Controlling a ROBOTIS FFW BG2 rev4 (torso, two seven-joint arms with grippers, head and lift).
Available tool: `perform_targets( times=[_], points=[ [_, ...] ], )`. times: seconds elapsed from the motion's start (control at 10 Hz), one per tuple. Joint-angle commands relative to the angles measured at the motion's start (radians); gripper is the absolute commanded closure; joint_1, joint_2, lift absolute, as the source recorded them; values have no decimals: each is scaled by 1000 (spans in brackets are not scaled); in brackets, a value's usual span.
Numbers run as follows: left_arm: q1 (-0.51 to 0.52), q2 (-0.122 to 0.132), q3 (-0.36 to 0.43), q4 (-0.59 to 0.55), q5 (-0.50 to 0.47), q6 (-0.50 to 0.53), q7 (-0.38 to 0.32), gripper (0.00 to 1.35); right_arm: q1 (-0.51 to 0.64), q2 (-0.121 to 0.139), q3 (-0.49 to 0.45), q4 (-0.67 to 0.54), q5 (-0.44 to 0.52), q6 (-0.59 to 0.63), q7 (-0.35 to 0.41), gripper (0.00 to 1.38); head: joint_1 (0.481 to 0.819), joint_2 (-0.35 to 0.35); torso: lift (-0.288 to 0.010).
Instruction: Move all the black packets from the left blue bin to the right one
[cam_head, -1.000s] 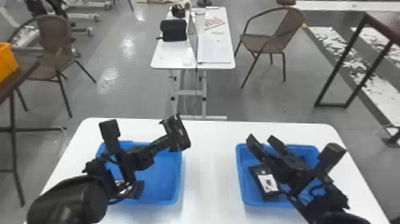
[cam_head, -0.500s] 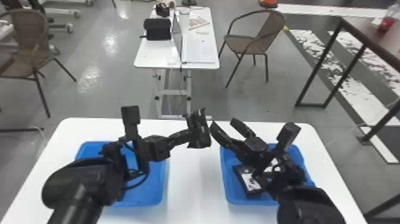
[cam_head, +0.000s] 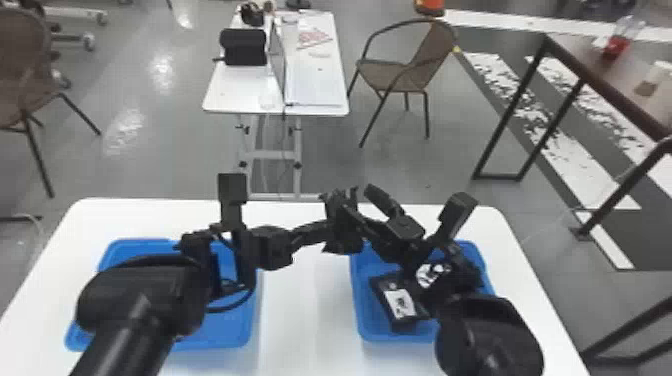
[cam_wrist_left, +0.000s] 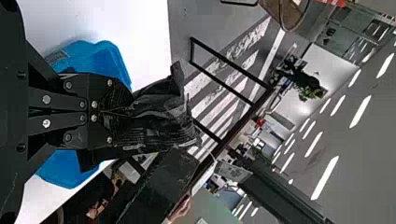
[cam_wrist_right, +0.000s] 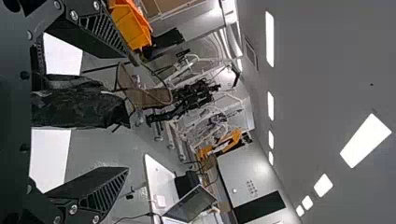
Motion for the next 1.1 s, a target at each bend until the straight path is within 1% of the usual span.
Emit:
perform_targets(
  times=[0.0, 0.1, 0.2, 0.3, 0.4, 0.5, 0.7, 0.8, 0.9, 1.0],
  points=[
    [-16, -3, -24, 18, 8, -7, -1, 1214, -13, 0, 6, 17, -1, -1, 9, 190, 695, -150, 0],
    [-22, -3, -33, 24, 22, -14, -1, 1214, -21, 1, 13, 27, 9, 0, 9, 553, 695, -154, 0],
    [-23, -3, -38, 27, 39, -19, -4, 1214, -26, 6, 15, 43, 20, -1, 6, 1145, 695, -156, 0],
    [-39, -3, -62, 79, 89, -53, 2, 1214, -53, 13, 15, 139, -17, -10, 43, 1282, 695, -157, 0],
    [-50, -3, -90, 99, 115, -60, 0, 1214, -55, 1, 13, 157, -40, -49, 89, 1282, 695, -157, 0],
    [-54, -3, -88, 99, 120, -70, -3, 1214, -53, -14, 13, 155, -61, -64, 90, 1282, 695, -167, 0],
    [-62, -3, -101, 99, 137, -83, -1, 1204, -62, -8, 15, 178, -95, -99, 90, 1282, 695, -186, 0],
    [-48, -3, -99, 99, 149, -86, 0, 943, -58, -8, 15, 175, -95, -115, 90, 1282, 695, -191, 0],
    [-45, -3, -90, 99, 143, -79, 3, 481, -61, -7, 12, 186, -124, -138, 74, 1282, 695, -195, 0],
    [-26, -3, -71, 96, 138, -73, 5, 133, -61, -8, -8, 186, -116, -141, 60, 1282, 695, -199, 0]
  ],
)
